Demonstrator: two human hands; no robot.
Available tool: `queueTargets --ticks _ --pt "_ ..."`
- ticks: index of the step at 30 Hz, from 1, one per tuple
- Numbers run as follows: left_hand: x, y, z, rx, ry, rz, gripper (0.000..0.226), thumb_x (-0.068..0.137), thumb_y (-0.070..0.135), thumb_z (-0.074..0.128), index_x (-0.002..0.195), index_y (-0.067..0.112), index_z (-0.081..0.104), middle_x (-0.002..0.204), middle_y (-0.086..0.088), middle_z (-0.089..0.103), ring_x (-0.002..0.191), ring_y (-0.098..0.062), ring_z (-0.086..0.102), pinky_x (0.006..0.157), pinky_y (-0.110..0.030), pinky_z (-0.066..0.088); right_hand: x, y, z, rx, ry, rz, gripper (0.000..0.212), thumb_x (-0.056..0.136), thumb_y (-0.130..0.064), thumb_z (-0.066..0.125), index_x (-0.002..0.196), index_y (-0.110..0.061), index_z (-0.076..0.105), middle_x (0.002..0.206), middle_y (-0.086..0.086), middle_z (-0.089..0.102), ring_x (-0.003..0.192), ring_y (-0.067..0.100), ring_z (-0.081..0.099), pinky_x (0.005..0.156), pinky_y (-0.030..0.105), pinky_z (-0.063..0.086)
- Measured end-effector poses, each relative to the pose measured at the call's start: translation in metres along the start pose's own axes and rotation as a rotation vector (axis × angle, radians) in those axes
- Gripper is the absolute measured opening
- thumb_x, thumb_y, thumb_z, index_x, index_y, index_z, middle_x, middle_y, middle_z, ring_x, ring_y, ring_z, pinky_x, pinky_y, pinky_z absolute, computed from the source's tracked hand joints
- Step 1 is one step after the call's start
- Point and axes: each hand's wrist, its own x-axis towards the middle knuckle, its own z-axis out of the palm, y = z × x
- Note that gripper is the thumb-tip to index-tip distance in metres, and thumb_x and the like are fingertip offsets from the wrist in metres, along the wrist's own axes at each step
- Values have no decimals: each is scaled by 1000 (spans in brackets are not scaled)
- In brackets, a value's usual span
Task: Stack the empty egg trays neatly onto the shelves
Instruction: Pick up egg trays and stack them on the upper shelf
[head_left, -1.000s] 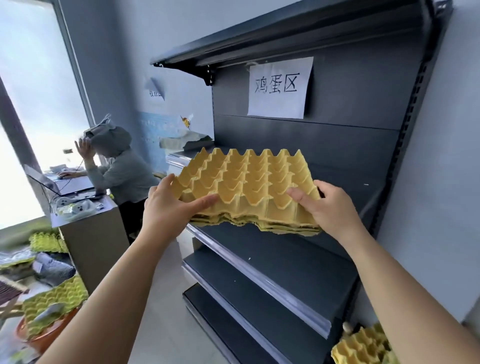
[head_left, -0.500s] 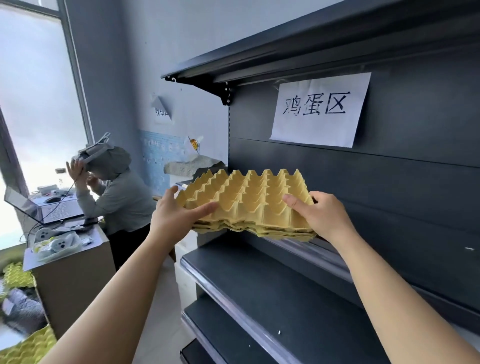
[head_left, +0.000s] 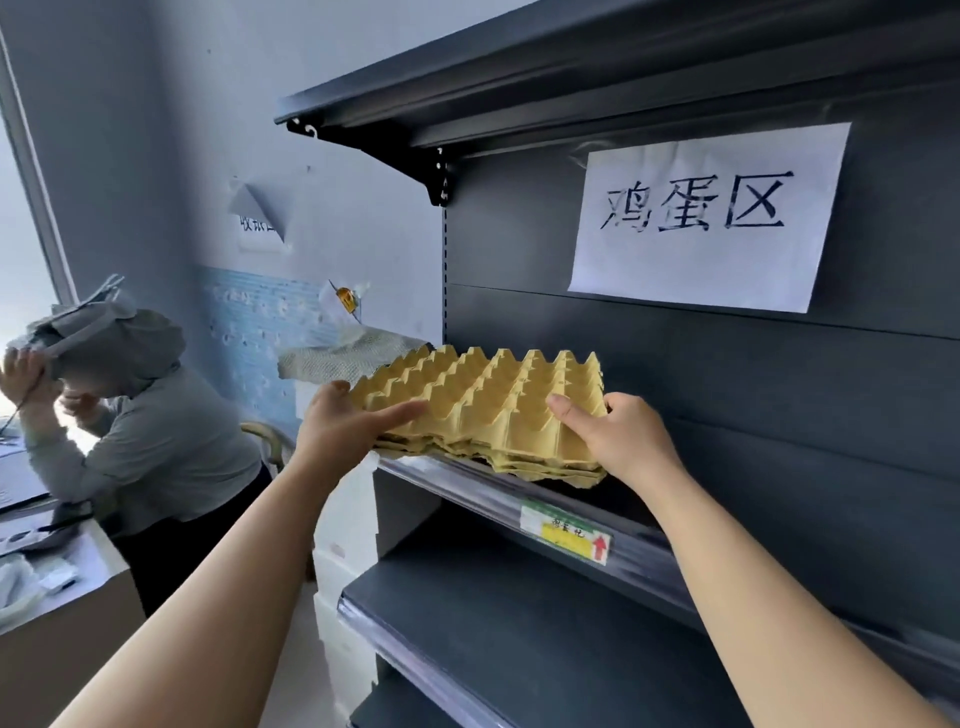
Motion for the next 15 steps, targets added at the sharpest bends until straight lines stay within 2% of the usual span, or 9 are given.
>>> queueTargets --ticks 1,3,9,13,15 --pt "13 -5 -1 -11 -21 5 121 46 60 87 144 7 39 133 -7 54 119 -23 53 100 -36 42 3 -5 9 4 12 25 79 77 -74 52 116 -6 54 70 -3 55 67 11 53 59 29 42" --pt "38 -14 -4 -18 -67 10 119 44 59 88 141 7 41 129 -8 57 116 -23 55 102 -37 44 7 -15 25 16 32 77 94 78 -72 53 138 -1 41 78 1 64 77 13 60 67 31 46" --pt "100 -39 -6 -22 -201 45 111 38 62 88 127 9 50 112 -4 64 100 -20 61 92 -38 50 16 -41 63 -2 66 215 96 80 -71 53 142 -1 35 85 0 63 86 16 61 70 32 47" --pt "127 -53 1 -25 -254 77 98 55 48 90 133 6 47 109 -3 62 97 -19 58 85 -31 45 20 -52 78 -22 95 286 94 82 -68 53 145 -3 31 98 0 61 86 13 54 72 30 44" --pt "138 -58 4 -6 -274 95 93 58 45 90 131 7 48 108 -3 63 98 -19 59 84 -31 45 23 -58 84 -28 86 310 92 83 -66 54 146 -4 30 108 2 59 95 18 55 76 30 43"
